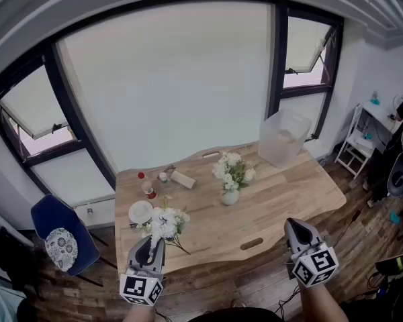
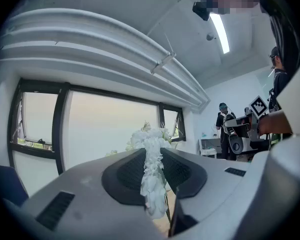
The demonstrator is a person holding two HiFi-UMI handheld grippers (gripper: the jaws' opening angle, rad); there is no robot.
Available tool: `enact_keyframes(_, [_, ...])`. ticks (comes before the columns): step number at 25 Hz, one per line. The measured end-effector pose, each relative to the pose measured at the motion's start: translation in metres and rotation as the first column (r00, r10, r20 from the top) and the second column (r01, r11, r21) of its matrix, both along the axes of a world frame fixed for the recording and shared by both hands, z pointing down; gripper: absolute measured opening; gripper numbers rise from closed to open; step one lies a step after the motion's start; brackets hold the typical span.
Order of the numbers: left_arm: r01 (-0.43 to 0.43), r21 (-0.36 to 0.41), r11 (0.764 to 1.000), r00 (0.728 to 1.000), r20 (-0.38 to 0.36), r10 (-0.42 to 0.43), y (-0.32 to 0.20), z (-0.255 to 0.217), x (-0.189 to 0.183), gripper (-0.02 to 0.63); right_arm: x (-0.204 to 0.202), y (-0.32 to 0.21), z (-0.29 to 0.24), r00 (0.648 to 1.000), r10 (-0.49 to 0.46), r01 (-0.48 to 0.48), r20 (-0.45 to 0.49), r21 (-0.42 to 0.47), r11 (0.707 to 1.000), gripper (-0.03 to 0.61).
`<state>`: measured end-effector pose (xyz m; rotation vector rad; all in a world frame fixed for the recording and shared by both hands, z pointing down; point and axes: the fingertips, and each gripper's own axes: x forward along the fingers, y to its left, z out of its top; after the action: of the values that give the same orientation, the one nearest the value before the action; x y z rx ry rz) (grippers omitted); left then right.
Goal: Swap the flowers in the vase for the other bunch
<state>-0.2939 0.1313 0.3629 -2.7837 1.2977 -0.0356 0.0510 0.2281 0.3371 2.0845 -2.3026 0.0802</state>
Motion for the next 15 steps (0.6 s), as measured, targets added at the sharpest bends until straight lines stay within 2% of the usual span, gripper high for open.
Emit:
enact_keyframes(8, [0.029, -0.004, 1.000, 0.999, 0.015, -0.029, 0.016, 0.003, 0.036, 0.084, 0.031, 0.008, 0.013, 0.998, -0.050, 0.050, 0.028, -0.022, 0.998, 0.023])
enact_keyframes(15, [0.040, 0.014, 0.999, 0.997, 0.061, -0.041, 0.027, 0.007, 0.069, 0.084, 0.066, 0.014, 0.024, 0.993, -0.098, 0.099, 0.058, -0.017, 0.995, 0.023])
